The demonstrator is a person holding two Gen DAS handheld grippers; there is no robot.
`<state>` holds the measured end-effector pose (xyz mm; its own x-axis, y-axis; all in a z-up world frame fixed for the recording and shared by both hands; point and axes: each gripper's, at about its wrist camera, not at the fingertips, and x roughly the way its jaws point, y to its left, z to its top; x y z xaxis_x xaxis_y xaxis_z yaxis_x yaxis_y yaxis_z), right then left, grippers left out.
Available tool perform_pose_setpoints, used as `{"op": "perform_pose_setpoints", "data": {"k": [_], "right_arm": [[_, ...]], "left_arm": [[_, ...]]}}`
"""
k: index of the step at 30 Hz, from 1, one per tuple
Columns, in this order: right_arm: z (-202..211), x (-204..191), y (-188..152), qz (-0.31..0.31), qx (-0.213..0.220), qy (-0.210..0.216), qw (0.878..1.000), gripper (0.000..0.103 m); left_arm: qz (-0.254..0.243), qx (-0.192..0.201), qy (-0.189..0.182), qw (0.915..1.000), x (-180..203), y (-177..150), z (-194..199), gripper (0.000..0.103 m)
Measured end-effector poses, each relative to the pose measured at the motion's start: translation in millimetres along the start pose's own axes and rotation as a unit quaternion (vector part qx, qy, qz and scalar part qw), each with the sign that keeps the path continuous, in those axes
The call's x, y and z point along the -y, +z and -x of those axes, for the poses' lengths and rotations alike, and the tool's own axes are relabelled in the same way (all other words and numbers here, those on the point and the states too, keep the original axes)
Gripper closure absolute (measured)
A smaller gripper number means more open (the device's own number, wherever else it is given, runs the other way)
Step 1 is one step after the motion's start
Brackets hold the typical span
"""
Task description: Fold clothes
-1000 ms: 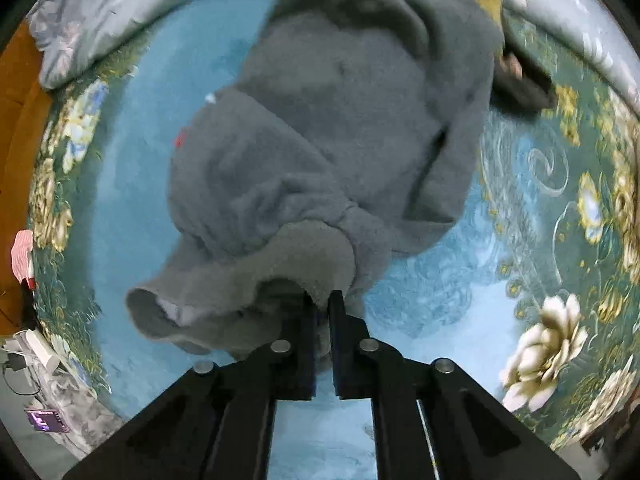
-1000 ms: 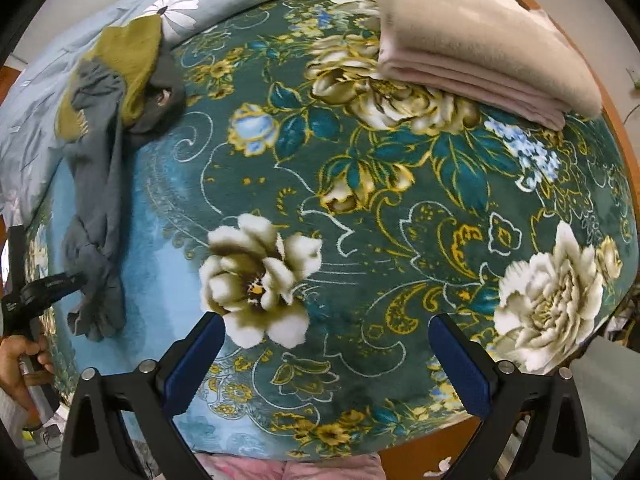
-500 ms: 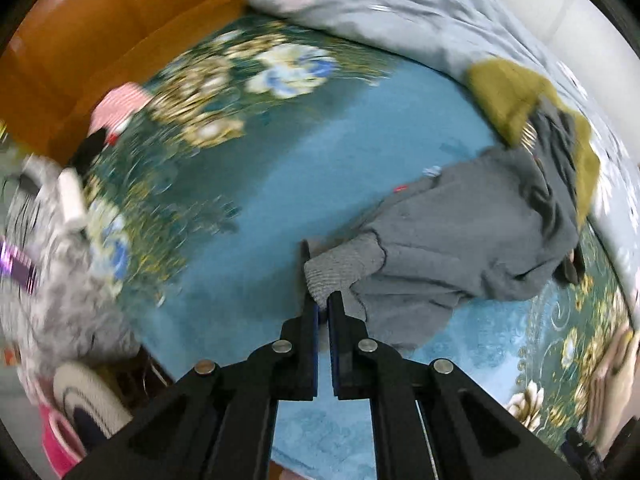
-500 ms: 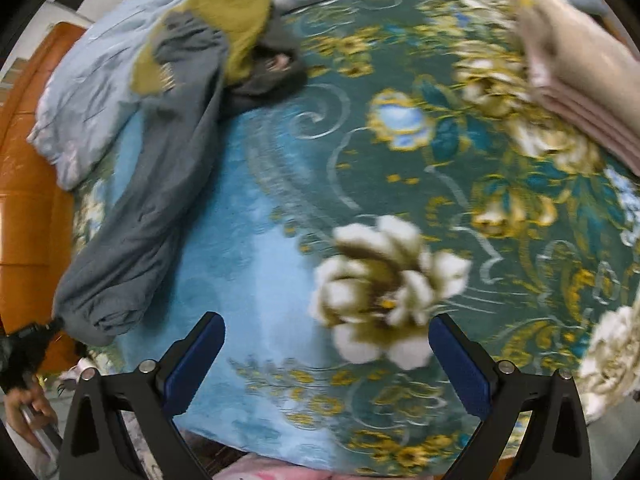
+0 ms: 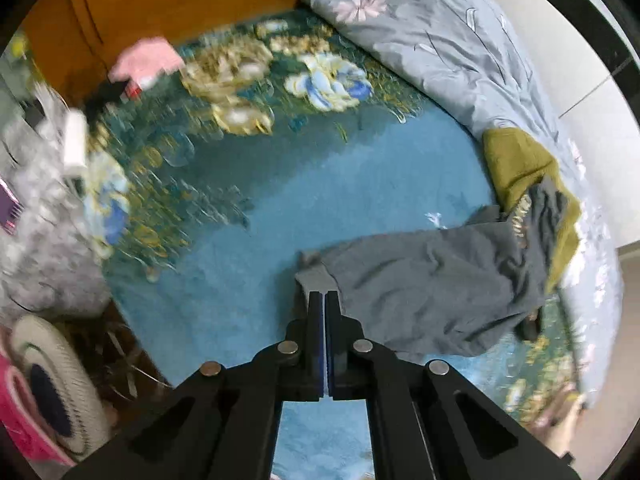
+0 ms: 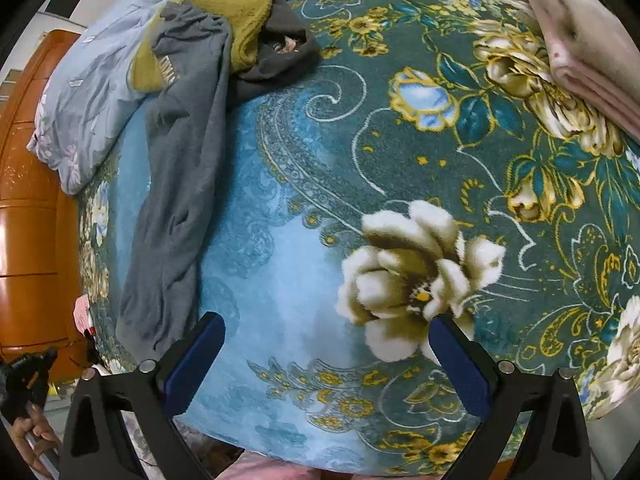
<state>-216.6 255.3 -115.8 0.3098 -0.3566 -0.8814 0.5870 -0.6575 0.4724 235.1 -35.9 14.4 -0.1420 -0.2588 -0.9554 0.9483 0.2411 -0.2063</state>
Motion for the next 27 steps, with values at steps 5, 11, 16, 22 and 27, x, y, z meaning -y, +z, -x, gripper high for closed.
{"op": "perform_pose_setpoints", "data": {"k": [5,11,16,22,27], "right_arm": [[-5.1,-33.4,0.4,-0.02,0.007,-0.008,1.0,0.0],[-15.0,-84.5,-18.1,-0.039,0.007,-0.039,0.998,0.0],[-18.2,-113.0,-34.7,-0.048,0.006,-0.065,0.997,0.0],[-14.5,-122.1,-35.2,-0.06,0.001,-0.096,0.994,0.0],[-18.3,-133.8,-14.4,-0.037,-0.006,-0.114,0.993,0.0]], "left_arm": [[0.046,-0.079,-0.059,0.9941,-21.3,16.2,-51.1,0.087],[0.124,-0.17,-0.097,0.9727,-48.6,28.6,-124.4,0.049],[0.196,-0.234,-0.107,0.9462,-65.3,33.6,-179.1,0.047],[0.265,-0.274,-0.161,0.9104,-57.6,32.6,-213.9,0.048],[0.202,-0.25,-0.159,0.9336,-35.7,46.3,-210.7,0.097]]}}
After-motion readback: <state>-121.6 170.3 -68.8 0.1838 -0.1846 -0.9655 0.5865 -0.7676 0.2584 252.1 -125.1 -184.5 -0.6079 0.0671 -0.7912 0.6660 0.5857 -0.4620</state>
